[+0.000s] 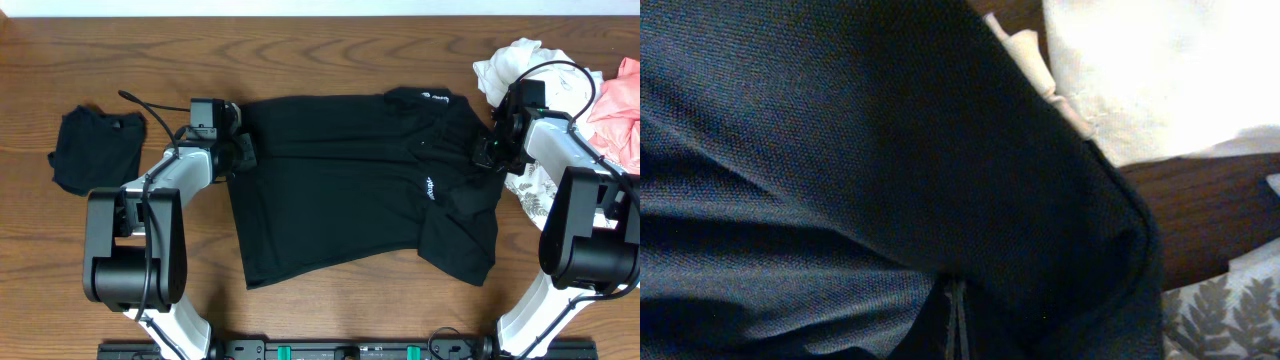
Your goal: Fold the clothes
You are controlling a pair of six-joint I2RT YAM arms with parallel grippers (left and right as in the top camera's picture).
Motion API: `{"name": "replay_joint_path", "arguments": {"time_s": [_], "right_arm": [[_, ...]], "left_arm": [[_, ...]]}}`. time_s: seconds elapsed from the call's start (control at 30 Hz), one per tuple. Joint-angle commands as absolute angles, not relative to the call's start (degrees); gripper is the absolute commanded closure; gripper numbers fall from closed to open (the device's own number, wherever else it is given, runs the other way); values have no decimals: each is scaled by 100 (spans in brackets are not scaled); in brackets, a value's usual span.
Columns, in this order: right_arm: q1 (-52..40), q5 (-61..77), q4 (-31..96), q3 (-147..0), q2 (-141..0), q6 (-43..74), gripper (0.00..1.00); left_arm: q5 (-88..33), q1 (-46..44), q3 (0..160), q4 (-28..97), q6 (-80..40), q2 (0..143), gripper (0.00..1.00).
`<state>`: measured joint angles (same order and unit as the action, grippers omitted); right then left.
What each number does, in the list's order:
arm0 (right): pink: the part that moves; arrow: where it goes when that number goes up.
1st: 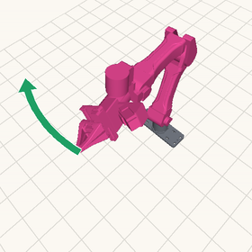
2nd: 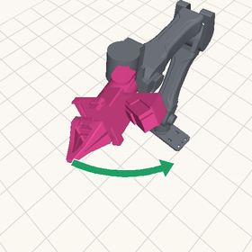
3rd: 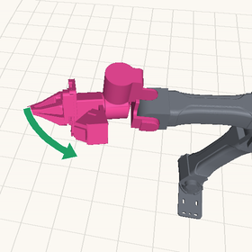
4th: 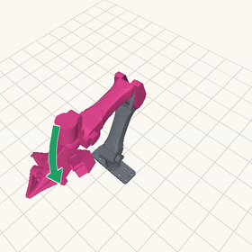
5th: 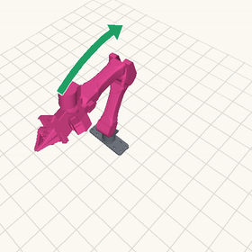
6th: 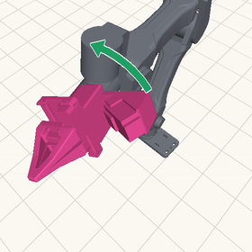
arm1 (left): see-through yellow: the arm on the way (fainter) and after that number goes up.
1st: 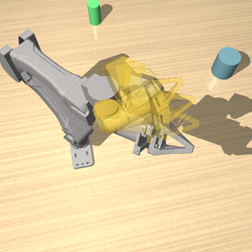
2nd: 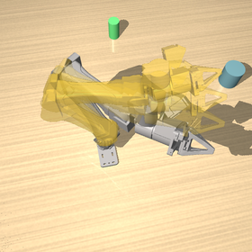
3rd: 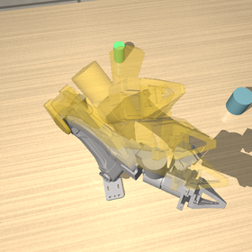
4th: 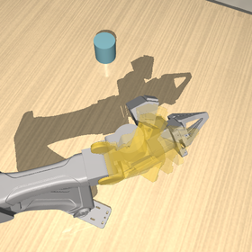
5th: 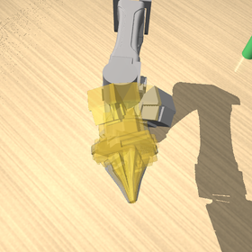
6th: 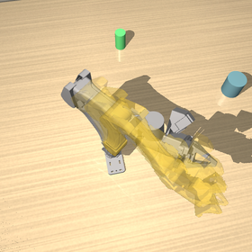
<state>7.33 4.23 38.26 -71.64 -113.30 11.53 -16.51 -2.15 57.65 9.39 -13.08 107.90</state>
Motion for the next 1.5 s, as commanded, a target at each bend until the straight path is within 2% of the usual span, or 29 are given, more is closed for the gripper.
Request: {"name": "replay_joint_path", "arguments": {"time_s": [0.0, 0.07, 0.1, 0.23, 0.33, 0.4, 0.43, 0.53, 0.6, 0.67, 0.87, 1.0, 1.17, 1.47], "right_arm": [[766, 172, 3857, -7146, -11539, 1214, 99], [718, 296, 3861, -7164, -11531, 1208, 99], [701, 364, 3868, -7177, -11515, 1181, 99], [602, 545, 4099, -7426, -11286, 1142, 97], [499, 650, 4357, -7826, -10932, 939, 95], [399, 648, 4464, -8086, -10687, 873, 93], [331, 648, 4475, -8226, -10541, 825, 92], [110, 624, 4377, -8517, -10151, 744, 78], [-3, 626, 4233, -8593, -10027, 716, 73], [-117, 626, 4101, -8604, -10020, 716, 70], [-307, 624, 3892, -8602, -10589, 650, 71], [-301, 622, 3533, -8602, -11216, 611, 81], [-252, 622, 3002, -8602, -11738, 609, 84], [-252, 449, 2652, -8602, -12114, 613, 84]], "left_arm": [[-1048, -62, 5398, 1256, -1188, 11336, 83], [-1251, -62, 5406, 1253, -1188, 11323, 83], [-1319, -62, 5415, 1256, -1188, 11303, 78], [-1658, -62, 5457, 1253, -1166, 11104, 77], [-1828, -62, 5507, 1253, -1138, 10772, 69], [-1955, -62, 5544, 1256, -987, 10451, 67], [-1953, -62, 5555, 1251, -989, 10252, 64], [-1951, -62, 5559, 1120, -991, 9675, 55], [-1949, -62, 5559, 972, -991, 9380, 47], [-1946, -62, 5559, 786, -991, 9196, 44], [-1879, -62, 5559, 198, -993, 9301, 43], [-1883, -71, 5559, -130, -996, 9666, 43], [-1885, -73, 5559, -491, -998, 10261, 43], [-1885, -84, 5559, -926, -996, 10855, 43]]}}
